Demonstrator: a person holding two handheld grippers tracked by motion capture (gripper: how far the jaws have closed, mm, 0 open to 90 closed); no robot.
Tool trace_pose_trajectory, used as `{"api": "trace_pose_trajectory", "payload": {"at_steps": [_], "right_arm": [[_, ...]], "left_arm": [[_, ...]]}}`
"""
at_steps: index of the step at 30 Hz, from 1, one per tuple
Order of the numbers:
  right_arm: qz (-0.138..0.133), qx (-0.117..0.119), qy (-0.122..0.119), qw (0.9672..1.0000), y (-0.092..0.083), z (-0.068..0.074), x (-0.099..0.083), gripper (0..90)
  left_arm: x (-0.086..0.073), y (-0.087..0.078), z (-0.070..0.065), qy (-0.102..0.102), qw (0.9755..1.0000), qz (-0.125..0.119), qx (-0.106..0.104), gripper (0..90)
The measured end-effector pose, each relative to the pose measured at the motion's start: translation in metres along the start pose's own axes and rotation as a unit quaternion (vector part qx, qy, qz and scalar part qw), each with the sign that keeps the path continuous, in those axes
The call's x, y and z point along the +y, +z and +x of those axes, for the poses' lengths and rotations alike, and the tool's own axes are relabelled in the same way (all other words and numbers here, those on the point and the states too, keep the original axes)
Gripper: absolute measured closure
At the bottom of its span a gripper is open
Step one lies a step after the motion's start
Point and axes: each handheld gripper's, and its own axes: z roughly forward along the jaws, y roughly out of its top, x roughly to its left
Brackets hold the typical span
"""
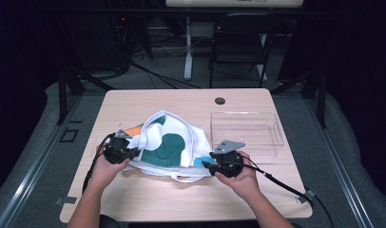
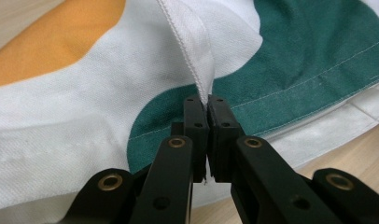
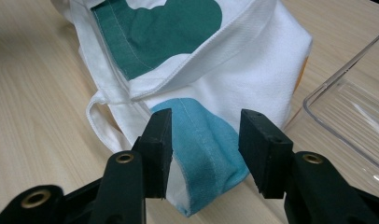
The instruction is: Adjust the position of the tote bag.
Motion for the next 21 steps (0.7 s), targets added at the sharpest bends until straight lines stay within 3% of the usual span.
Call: {"api": "trace_pose_trajectory", "payload": {"at_steps": [15, 19, 21], "right_arm": [[0.013, 0.01, -0.001, 0.9999, 0.001, 0.002, 0.001, 59.5], [0.014, 0.005, -0.003, 0.9999, -0.003, 0.002, 0.003, 62.0], [0.019, -0.009, -0.018, 0.9996, -0.004, 0.005, 0.006, 63.6]], "left_arm": [[0.004, -0.011, 0.0, -0.006, 0.9998, -0.02, 0.001, 87.8], [0.005, -0.016, 0.002, -0.007, 0.9997, -0.024, -0.002, 87.8], [0.006, -0.017, 0.002, -0.008, 0.9996, -0.027, -0.002, 87.8]]}}
